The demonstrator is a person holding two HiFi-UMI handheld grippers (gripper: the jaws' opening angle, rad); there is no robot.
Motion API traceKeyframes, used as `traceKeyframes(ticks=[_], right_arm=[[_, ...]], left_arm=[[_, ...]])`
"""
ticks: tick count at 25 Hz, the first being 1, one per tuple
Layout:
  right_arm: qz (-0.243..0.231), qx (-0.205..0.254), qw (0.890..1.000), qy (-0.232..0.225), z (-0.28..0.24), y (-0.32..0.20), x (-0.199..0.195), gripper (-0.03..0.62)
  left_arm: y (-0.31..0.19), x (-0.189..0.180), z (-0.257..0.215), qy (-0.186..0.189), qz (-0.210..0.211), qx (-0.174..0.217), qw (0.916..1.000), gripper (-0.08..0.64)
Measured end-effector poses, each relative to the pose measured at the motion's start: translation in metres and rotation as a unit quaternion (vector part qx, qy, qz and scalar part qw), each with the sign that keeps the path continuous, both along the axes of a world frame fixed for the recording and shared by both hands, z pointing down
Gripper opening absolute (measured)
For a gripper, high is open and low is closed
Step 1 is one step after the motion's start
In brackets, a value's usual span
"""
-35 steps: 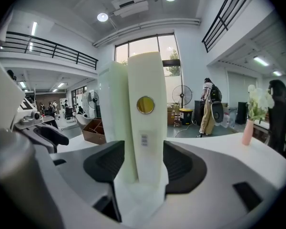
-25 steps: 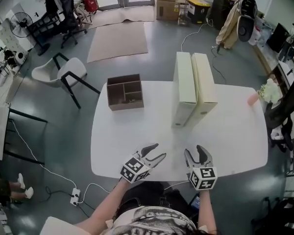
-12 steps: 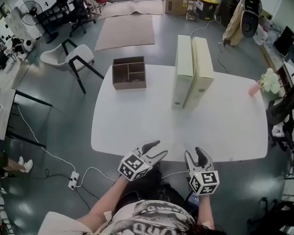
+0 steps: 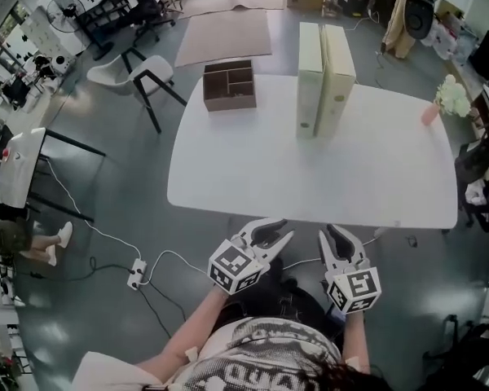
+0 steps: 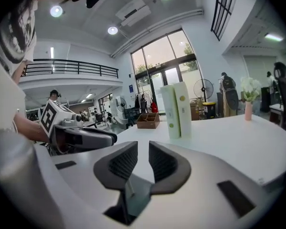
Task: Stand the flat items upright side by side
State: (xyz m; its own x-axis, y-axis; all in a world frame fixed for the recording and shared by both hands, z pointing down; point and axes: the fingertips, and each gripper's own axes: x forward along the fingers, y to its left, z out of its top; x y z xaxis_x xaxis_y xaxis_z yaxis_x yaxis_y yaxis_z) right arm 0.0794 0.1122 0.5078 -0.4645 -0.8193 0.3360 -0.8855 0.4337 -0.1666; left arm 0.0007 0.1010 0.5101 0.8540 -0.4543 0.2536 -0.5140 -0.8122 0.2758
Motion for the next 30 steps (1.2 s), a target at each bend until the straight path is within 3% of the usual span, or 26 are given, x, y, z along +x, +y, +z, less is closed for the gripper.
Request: traceKeyframes(ticks=[5,16,30], right_arm=[[-0.018,0.016,1.0,0.002,-0.009,0.024,-0.011,0.0],[-0.076,0.028,0.997,0.003,-0.016,0.062,-0.032,-0.003],[-0.085,0.032,0.996,0.02,-0.017,0.084,-0.029,-0.003]], left_arm=[[0.027,-0.006,-0.007,-0.001,-0.01,0.007,0.9999,0.047],[0.071,-0.007,-0.011,-0.019,-0.006,0.014,0.9997,0.014],[0.096,0.004,-0.013,-0.029,0.009,0.019,0.9993,0.014]])
